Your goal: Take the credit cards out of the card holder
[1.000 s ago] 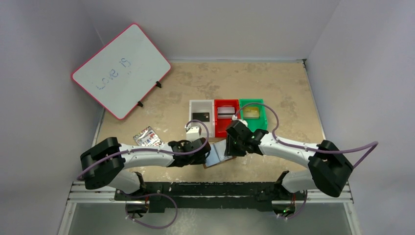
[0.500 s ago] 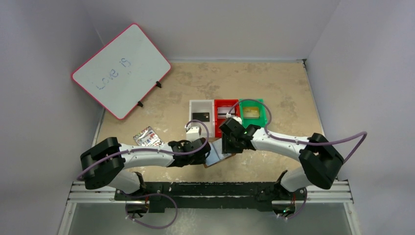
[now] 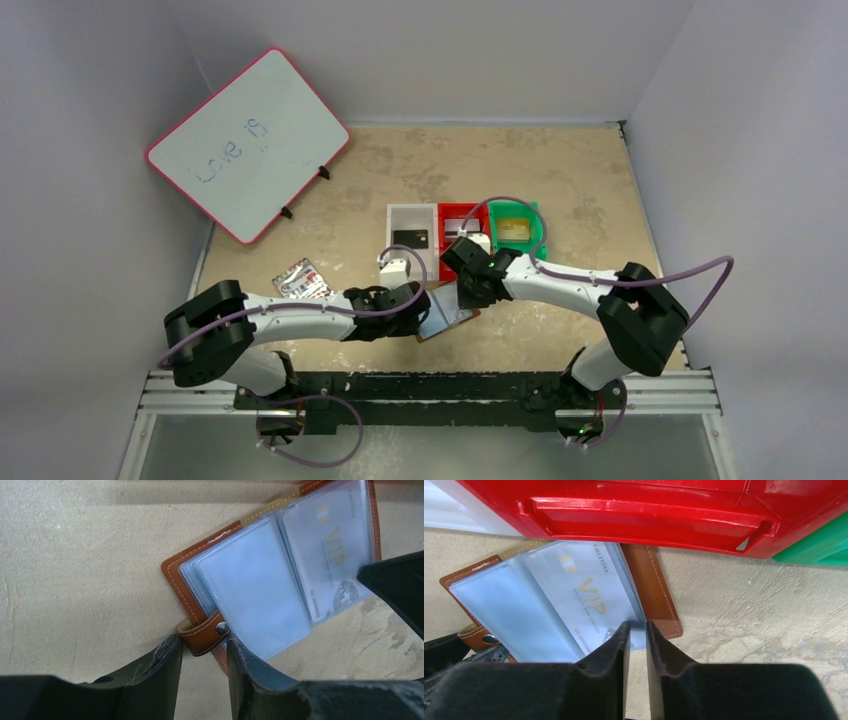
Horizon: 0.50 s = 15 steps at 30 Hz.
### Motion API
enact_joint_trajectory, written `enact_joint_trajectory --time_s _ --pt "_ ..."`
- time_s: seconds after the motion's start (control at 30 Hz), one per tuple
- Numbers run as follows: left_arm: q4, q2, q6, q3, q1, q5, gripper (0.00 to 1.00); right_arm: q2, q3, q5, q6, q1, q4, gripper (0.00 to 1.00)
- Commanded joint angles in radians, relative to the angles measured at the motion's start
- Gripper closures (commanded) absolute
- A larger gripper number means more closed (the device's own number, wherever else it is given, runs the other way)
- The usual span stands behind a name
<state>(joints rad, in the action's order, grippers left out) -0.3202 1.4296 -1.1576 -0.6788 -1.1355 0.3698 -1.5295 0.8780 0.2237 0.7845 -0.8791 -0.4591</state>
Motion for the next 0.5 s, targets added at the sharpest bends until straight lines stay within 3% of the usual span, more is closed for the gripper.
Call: enact_joint_trajectory --time_s 0.0,0.17,0.37,0.47 --pt "0.009 -0.011 0.02 -0.04 -0.006 0.022 0.63 0.058 -0.029 -0.016 0.025 -0.019 0.028 0.85" --pt "0.005 -0.006 0.024 -0.04 -0.006 0.026 0.63 0.134 -0.12 -0.082 0.081 -0.046 0.08 1.0" --pt "-0.002 -0.007 0.029 -0.037 -0.005 0.03 0.63 0.248 -0.196 -0.133 0.15 -0.062 0.131 1.0" --pt "-0.014 -0.014 0.031 -0.036 -0.006 0.037 0.63 0.278 -0.192 -0.097 0.199 -0.061 0.091 0.81"
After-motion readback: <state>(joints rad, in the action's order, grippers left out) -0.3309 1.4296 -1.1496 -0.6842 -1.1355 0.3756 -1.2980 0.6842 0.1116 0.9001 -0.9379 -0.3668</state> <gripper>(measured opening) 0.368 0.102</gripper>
